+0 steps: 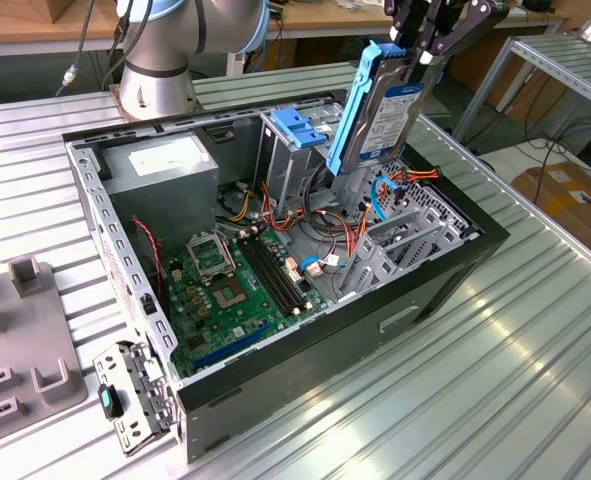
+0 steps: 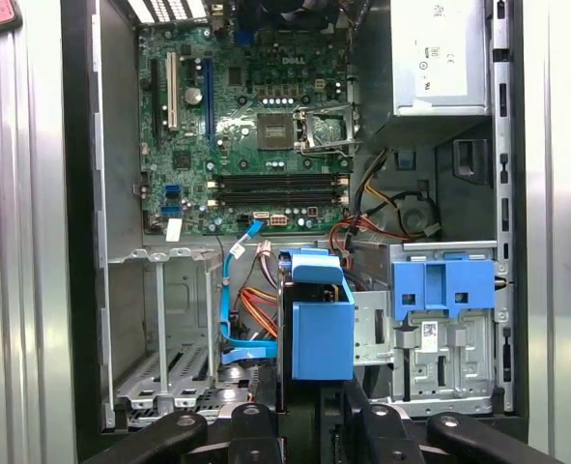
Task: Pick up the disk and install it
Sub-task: 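Pick up the disk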
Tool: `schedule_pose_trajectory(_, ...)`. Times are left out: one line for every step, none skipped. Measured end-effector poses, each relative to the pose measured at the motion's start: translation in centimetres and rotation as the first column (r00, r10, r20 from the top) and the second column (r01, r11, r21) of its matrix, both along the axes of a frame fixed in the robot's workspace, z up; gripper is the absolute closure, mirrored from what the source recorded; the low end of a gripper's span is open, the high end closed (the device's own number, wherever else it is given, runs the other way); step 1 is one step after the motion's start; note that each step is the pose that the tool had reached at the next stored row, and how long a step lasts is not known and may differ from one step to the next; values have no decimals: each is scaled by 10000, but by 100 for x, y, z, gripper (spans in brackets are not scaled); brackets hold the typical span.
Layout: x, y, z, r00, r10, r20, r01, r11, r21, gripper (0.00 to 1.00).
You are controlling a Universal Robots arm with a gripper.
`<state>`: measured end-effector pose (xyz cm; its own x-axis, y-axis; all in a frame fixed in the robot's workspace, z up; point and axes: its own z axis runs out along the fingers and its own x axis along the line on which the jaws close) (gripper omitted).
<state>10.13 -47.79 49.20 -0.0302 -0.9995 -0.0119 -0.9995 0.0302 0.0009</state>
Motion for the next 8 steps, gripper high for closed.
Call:
schedule_pose_trajectory(0, -10, 0, 10000, 0, 0, 0, 10000, 0, 65)
schedule_pose_trajectory(0, -19, -1, 10000, 0, 0, 0, 10000, 1, 65)
schedule_pose_trajectory(0, -26, 0, 10000, 0, 0, 0, 10000, 1, 65)
schedule_pose_trajectory(0, -26, 0, 10000, 0, 0, 0, 10000, 1, 65)
schedule_pose_trajectory(0, -26, 0, 10000, 0, 0, 0, 10000, 0, 65)
schedule_pose_trajectory(0, -26, 0, 10000, 0, 0, 0, 10000, -1, 65)
schedule_pose_trajectory(0, -27, 0, 10000, 0, 0, 0, 10000, 0, 65)
schedule_pose_trajectory(0, -27, 0, 10000, 0, 0, 0, 10000, 0, 65)
